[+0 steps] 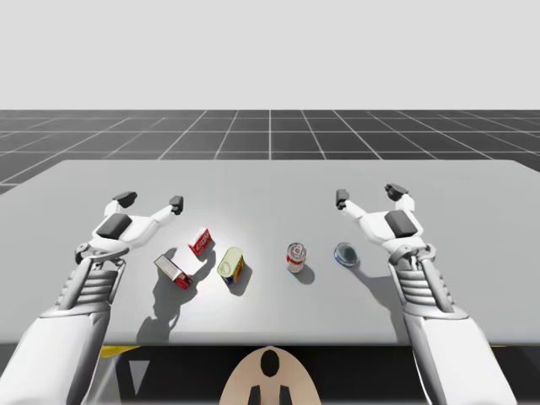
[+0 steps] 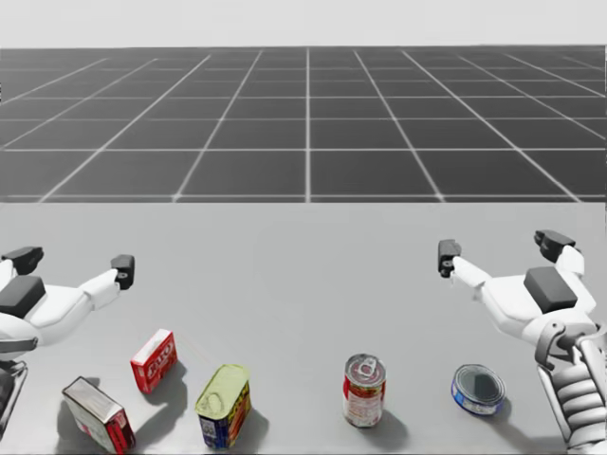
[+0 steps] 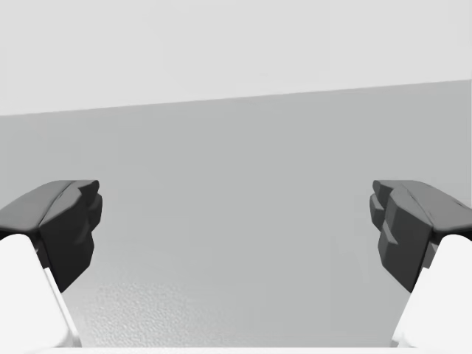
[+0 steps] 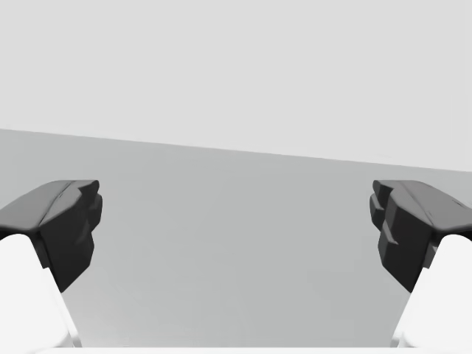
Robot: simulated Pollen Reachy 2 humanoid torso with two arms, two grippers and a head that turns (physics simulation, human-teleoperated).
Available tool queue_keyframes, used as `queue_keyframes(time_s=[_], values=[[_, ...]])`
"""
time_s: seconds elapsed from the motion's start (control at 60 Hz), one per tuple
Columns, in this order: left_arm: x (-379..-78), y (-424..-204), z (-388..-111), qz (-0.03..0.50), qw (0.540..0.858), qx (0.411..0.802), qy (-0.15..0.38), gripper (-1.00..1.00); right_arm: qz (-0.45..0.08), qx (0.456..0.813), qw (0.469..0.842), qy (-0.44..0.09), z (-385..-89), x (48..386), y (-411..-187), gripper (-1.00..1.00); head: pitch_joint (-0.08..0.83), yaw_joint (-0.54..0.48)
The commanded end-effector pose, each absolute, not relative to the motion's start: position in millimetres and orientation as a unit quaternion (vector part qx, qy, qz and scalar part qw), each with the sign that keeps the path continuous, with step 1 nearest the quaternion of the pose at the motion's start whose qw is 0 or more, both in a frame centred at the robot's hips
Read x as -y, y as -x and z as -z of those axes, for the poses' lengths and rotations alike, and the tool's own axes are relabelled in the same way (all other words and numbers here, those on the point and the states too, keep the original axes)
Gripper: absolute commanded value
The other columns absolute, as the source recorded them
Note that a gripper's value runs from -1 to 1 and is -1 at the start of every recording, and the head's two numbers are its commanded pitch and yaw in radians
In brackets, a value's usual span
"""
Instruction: Grasp the can of spam and hold it up.
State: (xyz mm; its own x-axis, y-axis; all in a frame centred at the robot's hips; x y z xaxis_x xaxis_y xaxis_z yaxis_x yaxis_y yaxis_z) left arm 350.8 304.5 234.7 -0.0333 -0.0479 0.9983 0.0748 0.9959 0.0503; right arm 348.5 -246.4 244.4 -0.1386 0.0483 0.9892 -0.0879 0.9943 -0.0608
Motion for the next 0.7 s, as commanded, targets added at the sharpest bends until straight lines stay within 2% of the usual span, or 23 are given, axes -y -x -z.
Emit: queue_keyframes(time_s=[0.017,0.433,0.583,0.7], values=[[-305.5,-350.9,-235.6,0.044,0.693,0.719,0.010,-1.00,-0.049,0.753,0.656,-0.008,-245.1,247.5,-349.4,-1.00,0.448,0.03],[-305.9,-350.4,-236.9,0.046,0.686,0.726,0.016,-1.00,-0.046,0.754,0.655,-0.006,-248.6,249.6,-348.2,-1.00,0.683,0.16],[-304.9,-349.4,-238.3,0.047,0.684,0.727,0.016,-1.00,-0.045,0.755,0.654,-0.006,-249.3,249.4,-347.3,-1.00,0.710,0.19],[-299.6,-339.7,-246.8,0.052,0.676,0.735,0.019,-1.00,-0.044,0.756,0.653,-0.005,-249.7,249.5,-347.6,-1.00,0.707,0.18]])
